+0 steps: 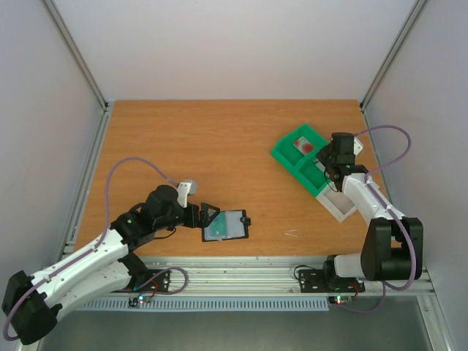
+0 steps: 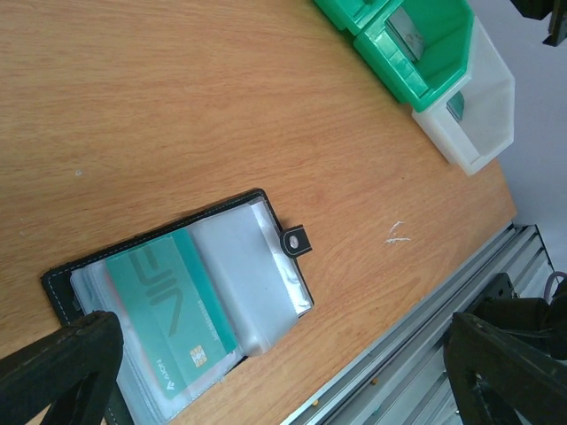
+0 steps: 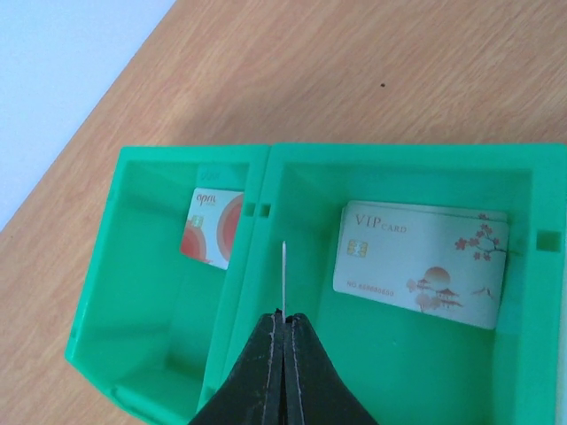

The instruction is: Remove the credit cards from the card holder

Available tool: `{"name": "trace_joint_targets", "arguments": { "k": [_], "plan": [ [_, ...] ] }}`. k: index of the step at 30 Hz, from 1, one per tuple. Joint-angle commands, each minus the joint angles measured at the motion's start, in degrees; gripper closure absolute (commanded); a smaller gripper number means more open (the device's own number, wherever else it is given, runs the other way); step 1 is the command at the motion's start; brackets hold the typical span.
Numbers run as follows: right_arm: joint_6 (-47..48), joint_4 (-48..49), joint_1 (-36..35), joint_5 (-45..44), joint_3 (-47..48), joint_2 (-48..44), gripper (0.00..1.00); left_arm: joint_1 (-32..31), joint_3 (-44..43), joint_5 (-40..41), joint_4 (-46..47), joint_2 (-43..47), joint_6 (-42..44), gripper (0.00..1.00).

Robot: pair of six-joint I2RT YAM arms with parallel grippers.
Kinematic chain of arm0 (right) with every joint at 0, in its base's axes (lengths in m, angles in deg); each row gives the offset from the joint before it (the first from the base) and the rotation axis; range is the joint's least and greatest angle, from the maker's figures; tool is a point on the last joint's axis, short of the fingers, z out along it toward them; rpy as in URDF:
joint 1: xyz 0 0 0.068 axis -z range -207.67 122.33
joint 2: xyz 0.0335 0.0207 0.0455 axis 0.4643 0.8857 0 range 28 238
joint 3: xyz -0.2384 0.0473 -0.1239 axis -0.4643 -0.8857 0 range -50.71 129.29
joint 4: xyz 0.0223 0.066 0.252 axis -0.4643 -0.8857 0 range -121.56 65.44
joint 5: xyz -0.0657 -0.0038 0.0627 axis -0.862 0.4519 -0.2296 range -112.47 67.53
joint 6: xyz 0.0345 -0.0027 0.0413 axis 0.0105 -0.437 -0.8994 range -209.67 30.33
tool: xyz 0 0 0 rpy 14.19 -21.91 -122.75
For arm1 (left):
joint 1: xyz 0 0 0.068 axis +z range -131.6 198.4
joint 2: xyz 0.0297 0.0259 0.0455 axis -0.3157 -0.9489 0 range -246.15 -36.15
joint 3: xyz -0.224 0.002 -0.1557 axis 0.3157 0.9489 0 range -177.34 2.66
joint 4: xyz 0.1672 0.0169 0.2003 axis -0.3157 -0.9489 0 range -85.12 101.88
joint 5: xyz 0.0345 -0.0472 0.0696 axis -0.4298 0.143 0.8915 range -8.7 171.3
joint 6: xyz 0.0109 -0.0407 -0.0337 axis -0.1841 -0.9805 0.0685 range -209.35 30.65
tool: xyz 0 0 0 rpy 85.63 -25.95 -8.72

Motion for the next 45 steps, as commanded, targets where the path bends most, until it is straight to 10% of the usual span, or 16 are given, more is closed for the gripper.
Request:
{"name": "trace_joint_targets", "arguments": {
  "k": [1, 23, 45],
  "plan": [
    [-1.76, 5.69, 2.4, 1.02, -0.41, 3.02, 0.99, 0.13, -0.54, -0.45, 2.05, 1.38, -0.35, 0.01],
    [1.77, 18.95, 5.5, 5.71, -2.83, 13.64, 0.99, 0.13, -3.04, -0.37, -1.71, 0.89, 0.75, 0.01],
    [4.06, 6.91, 6.73, 3.38, 1.78, 15.66, 0.83, 0.24, -3.01, 0.83, -2.52, 0.79, -1.59, 0.0]
  ]
}}
